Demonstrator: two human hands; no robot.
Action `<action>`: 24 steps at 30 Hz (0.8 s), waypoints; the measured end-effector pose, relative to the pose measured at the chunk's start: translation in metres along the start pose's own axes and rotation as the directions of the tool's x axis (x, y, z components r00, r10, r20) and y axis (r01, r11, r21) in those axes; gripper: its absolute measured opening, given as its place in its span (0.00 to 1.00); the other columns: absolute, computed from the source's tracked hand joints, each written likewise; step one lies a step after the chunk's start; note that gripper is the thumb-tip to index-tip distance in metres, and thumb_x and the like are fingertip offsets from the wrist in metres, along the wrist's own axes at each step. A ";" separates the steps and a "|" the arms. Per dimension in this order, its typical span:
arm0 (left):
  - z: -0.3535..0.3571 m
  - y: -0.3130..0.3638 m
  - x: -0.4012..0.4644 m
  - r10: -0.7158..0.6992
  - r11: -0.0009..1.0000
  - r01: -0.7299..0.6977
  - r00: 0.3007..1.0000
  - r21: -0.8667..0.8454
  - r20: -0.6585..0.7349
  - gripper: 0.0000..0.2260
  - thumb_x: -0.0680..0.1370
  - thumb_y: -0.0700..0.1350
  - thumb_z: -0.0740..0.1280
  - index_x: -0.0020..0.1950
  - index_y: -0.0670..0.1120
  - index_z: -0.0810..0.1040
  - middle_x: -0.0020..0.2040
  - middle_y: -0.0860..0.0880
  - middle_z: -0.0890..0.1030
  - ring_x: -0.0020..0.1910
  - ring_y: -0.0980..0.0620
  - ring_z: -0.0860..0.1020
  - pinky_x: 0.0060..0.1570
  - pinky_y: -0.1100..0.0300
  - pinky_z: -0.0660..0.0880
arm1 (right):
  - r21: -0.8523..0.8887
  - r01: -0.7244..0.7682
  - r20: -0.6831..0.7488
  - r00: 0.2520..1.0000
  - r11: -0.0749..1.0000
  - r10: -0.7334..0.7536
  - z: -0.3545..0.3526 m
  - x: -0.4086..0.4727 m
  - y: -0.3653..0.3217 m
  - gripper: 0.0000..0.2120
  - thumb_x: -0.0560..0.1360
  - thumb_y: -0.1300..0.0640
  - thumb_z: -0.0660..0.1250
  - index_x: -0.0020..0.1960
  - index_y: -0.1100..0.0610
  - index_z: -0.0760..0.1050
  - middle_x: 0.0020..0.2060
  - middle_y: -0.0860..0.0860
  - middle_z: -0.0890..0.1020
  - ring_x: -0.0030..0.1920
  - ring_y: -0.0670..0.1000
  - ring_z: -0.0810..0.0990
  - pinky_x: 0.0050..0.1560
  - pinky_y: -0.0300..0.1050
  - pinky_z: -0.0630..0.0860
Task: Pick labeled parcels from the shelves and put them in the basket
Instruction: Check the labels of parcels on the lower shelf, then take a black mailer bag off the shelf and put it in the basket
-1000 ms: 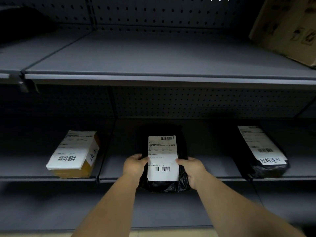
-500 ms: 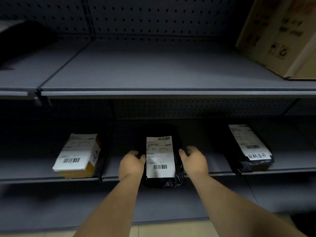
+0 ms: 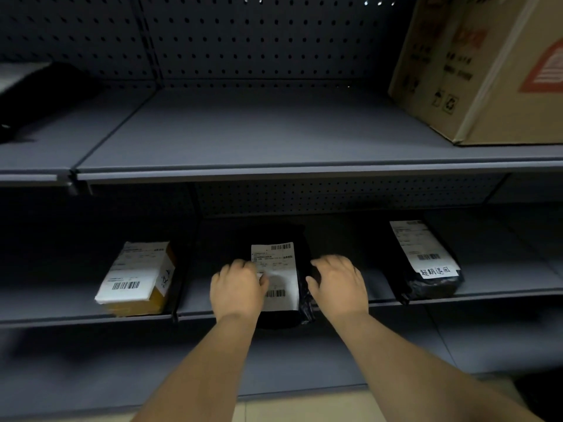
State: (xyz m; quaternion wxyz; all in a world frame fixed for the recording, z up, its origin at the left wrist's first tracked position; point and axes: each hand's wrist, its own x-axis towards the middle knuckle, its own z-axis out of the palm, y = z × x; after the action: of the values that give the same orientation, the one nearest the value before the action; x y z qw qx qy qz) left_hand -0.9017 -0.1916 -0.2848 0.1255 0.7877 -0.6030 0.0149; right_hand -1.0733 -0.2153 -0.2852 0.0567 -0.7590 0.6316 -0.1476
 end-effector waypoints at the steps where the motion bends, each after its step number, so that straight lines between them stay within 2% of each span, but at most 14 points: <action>1: 0.001 0.005 -0.002 0.009 1.000 -0.009 1.000 0.008 0.002 0.13 0.77 0.54 0.61 0.55 0.50 0.78 0.52 0.51 0.79 0.51 0.50 0.76 0.50 0.58 0.68 | 0.000 0.003 0.010 1.000 1.000 -0.003 -0.002 -0.002 0.004 0.19 0.77 0.48 0.61 0.66 0.49 0.71 0.65 0.47 0.73 0.68 0.49 0.66 0.67 0.44 0.62; 11: 0.006 0.072 -0.031 0.030 0.999 -0.031 0.999 0.020 0.018 0.15 0.78 0.56 0.59 0.56 0.49 0.78 0.53 0.50 0.80 0.54 0.50 0.76 0.53 0.57 0.70 | -0.008 0.016 0.030 0.999 1.000 -0.016 -0.034 -0.022 0.072 0.19 0.78 0.48 0.59 0.68 0.51 0.70 0.64 0.47 0.73 0.65 0.49 0.68 0.65 0.45 0.64; 24: 0.022 0.183 -0.067 0.035 0.999 -0.035 0.999 -0.015 0.022 0.13 0.78 0.55 0.60 0.53 0.48 0.77 0.50 0.50 0.78 0.50 0.49 0.75 0.50 0.57 0.69 | -0.011 -0.002 0.016 1.000 1.000 0.002 -0.071 -0.043 0.189 0.19 0.77 0.48 0.61 0.66 0.51 0.70 0.62 0.46 0.75 0.64 0.49 0.69 0.65 0.44 0.64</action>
State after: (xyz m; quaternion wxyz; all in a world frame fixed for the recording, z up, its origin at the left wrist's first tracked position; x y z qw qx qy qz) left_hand -1.0973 -0.1770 -0.2849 0.1242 0.7762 -0.6182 0.0042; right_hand -1.2789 -0.2029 -0.2759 0.0575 -0.7599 0.6326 -0.1380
